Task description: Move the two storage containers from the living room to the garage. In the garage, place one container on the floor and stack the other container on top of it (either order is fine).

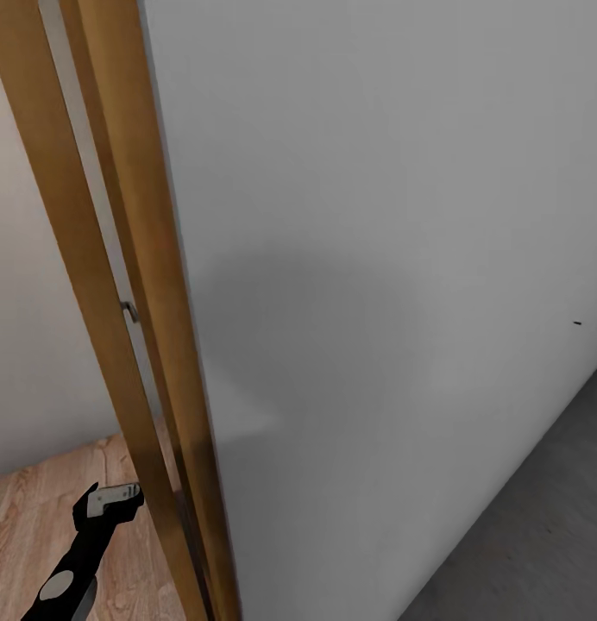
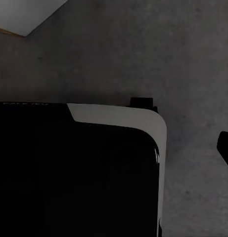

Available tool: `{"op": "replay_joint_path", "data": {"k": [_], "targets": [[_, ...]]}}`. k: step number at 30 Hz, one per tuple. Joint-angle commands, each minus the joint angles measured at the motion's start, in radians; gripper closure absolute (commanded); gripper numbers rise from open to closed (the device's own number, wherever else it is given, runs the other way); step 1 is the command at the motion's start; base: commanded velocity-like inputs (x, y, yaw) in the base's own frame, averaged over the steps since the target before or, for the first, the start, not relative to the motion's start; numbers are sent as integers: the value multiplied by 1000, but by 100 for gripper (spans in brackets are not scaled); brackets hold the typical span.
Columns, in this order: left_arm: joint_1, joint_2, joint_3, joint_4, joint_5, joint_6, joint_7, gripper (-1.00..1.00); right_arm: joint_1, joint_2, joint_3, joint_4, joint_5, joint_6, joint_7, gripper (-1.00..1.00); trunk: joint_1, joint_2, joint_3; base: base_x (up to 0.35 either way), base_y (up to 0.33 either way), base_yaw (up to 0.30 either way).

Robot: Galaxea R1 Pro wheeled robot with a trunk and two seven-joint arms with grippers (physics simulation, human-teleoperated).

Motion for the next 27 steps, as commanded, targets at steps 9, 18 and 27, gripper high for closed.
{"op": "replay_joint_path", "data": {"k": [9,18,27], "targets": [[-1,0,3,1,1,-3,-7,-100,-1,0,-5,1,0,-3,5,-100,0,-1,-1,-20,0,0],[-1,0,3,1,1,-2,-7,-100,0,0,-5,1,0,-3,5,-100,0,-1,-1,-50,0,0],[-1,0,3,1,1,-2,-7,-100,-1,0,-5,1,0,-3,5,-100,0,-1,-1,-4,0,33]]}}
